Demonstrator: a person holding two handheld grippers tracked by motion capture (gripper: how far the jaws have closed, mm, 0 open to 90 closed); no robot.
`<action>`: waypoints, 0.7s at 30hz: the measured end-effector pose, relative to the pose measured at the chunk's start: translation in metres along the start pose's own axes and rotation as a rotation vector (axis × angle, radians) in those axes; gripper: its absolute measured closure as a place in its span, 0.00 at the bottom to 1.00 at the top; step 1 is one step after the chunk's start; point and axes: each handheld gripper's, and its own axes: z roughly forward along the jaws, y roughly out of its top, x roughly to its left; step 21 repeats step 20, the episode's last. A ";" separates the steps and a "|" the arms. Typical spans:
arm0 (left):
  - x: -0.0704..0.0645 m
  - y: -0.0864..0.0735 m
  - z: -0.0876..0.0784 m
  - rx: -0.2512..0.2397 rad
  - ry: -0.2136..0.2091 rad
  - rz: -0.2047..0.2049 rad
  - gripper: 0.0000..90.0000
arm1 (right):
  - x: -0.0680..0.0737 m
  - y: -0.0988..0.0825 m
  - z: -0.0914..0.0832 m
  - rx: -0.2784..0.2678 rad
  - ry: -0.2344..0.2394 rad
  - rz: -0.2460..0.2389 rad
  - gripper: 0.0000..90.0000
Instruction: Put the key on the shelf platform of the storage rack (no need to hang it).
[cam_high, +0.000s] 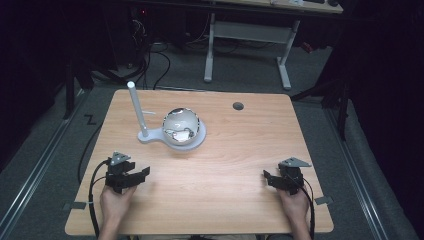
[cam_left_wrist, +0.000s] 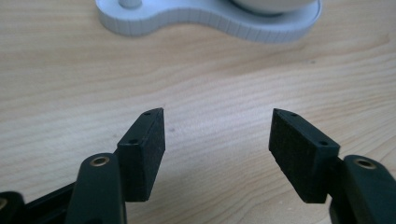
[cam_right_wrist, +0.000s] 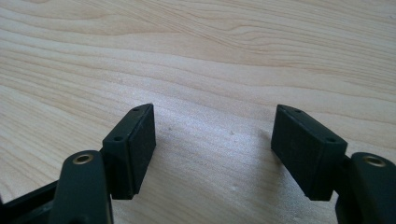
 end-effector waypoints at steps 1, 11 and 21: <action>-0.001 -0.003 0.004 0.009 -0.002 0.001 0.41 | 0.000 0.000 0.000 0.000 0.000 0.000 0.35; -0.013 -0.019 0.020 -0.001 0.057 0.068 0.41 | 0.000 0.000 0.000 0.000 0.000 0.000 0.35; -0.021 -0.024 0.023 -0.015 0.101 0.119 0.37 | 0.000 0.000 0.000 0.000 0.000 0.000 0.35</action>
